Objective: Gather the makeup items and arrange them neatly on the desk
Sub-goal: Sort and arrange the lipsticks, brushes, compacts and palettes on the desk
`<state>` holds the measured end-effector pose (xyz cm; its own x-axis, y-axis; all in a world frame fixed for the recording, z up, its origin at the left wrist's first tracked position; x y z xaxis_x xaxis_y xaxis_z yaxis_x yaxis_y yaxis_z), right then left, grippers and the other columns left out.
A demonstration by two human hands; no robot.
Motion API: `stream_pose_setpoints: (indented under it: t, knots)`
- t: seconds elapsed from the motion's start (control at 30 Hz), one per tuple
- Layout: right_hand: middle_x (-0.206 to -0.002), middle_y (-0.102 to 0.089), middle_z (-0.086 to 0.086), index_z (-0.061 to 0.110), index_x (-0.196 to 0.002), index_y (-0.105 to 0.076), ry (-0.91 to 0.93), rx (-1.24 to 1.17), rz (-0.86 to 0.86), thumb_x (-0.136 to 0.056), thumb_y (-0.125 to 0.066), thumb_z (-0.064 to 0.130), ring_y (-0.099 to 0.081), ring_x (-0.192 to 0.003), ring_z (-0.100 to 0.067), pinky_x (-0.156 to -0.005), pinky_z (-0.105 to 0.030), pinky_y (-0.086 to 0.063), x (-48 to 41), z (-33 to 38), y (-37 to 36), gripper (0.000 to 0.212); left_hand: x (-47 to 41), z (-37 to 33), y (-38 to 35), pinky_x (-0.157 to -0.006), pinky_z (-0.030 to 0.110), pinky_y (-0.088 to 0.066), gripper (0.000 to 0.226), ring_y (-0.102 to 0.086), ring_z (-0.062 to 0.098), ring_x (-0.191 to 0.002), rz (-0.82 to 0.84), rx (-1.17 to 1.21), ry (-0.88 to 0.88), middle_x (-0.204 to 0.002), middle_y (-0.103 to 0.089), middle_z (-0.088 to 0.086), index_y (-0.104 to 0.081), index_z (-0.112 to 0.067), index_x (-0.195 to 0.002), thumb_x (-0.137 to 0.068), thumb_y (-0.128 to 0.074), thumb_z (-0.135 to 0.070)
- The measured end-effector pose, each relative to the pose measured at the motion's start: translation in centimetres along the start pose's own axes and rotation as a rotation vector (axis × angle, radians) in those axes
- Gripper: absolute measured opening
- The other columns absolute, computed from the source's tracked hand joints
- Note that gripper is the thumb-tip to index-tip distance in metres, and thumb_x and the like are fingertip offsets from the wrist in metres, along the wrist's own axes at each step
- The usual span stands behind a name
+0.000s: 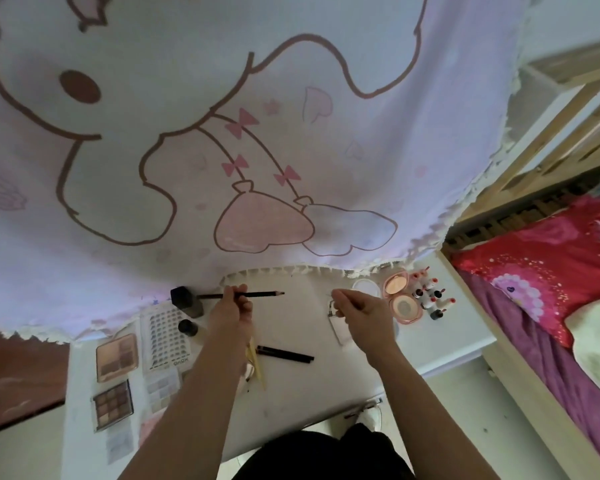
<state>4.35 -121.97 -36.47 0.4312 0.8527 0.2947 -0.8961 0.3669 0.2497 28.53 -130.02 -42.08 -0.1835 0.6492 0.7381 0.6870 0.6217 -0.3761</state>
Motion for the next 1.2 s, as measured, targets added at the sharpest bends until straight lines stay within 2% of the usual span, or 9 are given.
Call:
stream_pose_setpoints:
  t: [0.07, 0.17, 0.27, 0.37, 0.5, 0.67, 0.8, 1.03, 1.2]
  knots:
    - [-0.065, -0.071, 0.003, 0.033, -0.076, -0.074, -0.010, 0.006, -0.056, -0.090, -0.071, 0.026, -0.065, -0.065, -0.010, -0.068, -0.033, -0.053, -0.3, -0.5, 3.3, 0.016, -0.2, -1.7, 1.4, -0.046, 0.019, -0.043, 0.018, -0.049, 0.008, -0.050, -0.029, -0.249, -0.145, -0.078, -0.066, 0.007, -0.058, -0.010, -0.085, -0.100, -0.054, -0.019]
    - [-0.069, -0.068, 0.002, 0.032, -0.078, -0.072, -0.008, -0.023, -0.061, -0.092, -0.069, 0.023, -0.060, -0.070, -0.014, -0.068, -0.030, -0.050, -0.2, -0.7, 4.9, 0.017, 1.0, -2.4, 0.8, -0.060, 0.029, -0.049, 0.014, -0.057, 0.012, -0.060, 0.067, -0.845, -0.460, -0.078, -0.070, 0.002, -0.068, -0.015, -0.090, -0.096, -0.062, -0.026]
    - [-0.081, -0.074, 0.004, 0.032, -0.092, -0.072, 0.017, -0.045, 0.003, -0.090, -0.071, 0.021, -0.067, -0.078, -0.012, -0.076, -0.027, -0.054, 0.4, 0.0, 3.2, 0.011, 3.3, -1.2, -1.4, -0.063, 0.017, -0.044, 0.012, -0.062, 0.012, -0.071, 0.233, -1.271, -0.830, -0.085, -0.063, -0.002, -0.073, -0.025, -0.102, -0.095, -0.063, -0.023]
    - [-0.084, -0.076, 0.005, 0.024, -0.100, -0.075, 0.061, -0.033, 0.083, -0.087, -0.075, 0.019, -0.071, -0.081, -0.008, -0.080, -0.023, -0.055, 1.0, 0.4, 1.1, 0.014, 5.2, -0.5, -2.1, -0.070, 0.003, -0.037, 0.021, -0.054, 0.002, -0.082, 0.295, -1.291, -1.003, -0.098, -0.053, -0.004, -0.073, -0.018, -0.111, -0.092, -0.065, -0.013]
    - [-0.082, -0.074, 0.010, 0.034, -0.097, -0.074, 0.133, 0.043, 0.129, -0.087, -0.075, 0.027, -0.069, -0.080, -0.006, -0.078, -0.021, -0.054, 1.4, 0.8, 0.1, 0.012, 6.1, 0.0, -2.7, -0.074, 0.005, -0.039, 0.022, -0.054, 0.003, -0.083, 0.367, -1.305, -1.116, -0.097, -0.053, -0.008, -0.074, -0.015, -0.110, -0.090, -0.067, -0.010]
    - [-0.073, -0.068, 0.015, 0.035, -0.097, -0.074, 0.158, 0.098, 0.177, -0.088, -0.074, 0.029, -0.061, -0.067, -0.003, -0.065, -0.016, -0.047, 2.0, 0.9, -0.8, 0.011, 6.6, 0.1, -3.0, -0.073, 0.004, -0.039, 0.022, -0.053, 0.007, -0.082, 0.389, -1.341, -1.164, -0.098, -0.054, -0.008, -0.074, -0.013, -0.110, -0.090, -0.068, -0.009]
    - [-0.082, -0.072, 0.012, 0.040, -0.097, -0.073, 0.165, 0.126, 0.202, -0.087, -0.073, 0.031, -0.066, -0.080, -0.006, -0.074, -0.019, -0.052, 2.2, 0.6, -1.4, 0.013, 7.0, 0.9, -3.2, -0.072, 0.003, -0.038, 0.024, -0.052, 0.007, -0.077, 0.449, -1.396, -1.192, -0.097, -0.054, -0.008, -0.073, -0.014, -0.114, -0.091, -0.067, -0.011]
    - [-0.079, -0.072, 0.009, 0.039, -0.092, -0.072, 0.120, 0.013, 0.102, -0.087, -0.075, 0.028, -0.067, -0.077, -0.005, -0.074, -0.017, -0.051, 1.9, 0.6, -0.6, 0.013, 5.7, 0.7, -2.9, -0.068, 0.007, -0.038, 0.024, -0.051, 0.006, -0.070, 0.357, -1.396, -1.095, -0.095, -0.051, -0.010, -0.072, -0.015, -0.116, -0.093, -0.065, -0.016]
    - [-0.078, -0.072, 0.011, 0.039, -0.093, -0.071, 0.124, 0.037, 0.152, -0.088, -0.074, 0.028, -0.067, -0.077, -0.003, -0.074, -0.016, -0.051, 1.7, 0.7, -1.3, 0.012, 6.2, 1.1, -3.3, -0.065, 0.016, -0.044, 0.025, -0.052, 0.008, -0.068, 0.392, -1.434, -1.136, -0.095, -0.053, -0.008, -0.072, -0.016, -0.116, -0.092, -0.066, -0.015]
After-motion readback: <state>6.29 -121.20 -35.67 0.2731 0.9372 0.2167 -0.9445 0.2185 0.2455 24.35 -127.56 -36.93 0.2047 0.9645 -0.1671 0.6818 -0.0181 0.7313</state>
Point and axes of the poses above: each hand's wrist, its own x-axis away from the middle knuckle, its own y-axis out of the back of the hand, z = x × y, the point moved 6 cm from there along -x, towards the middle knuckle
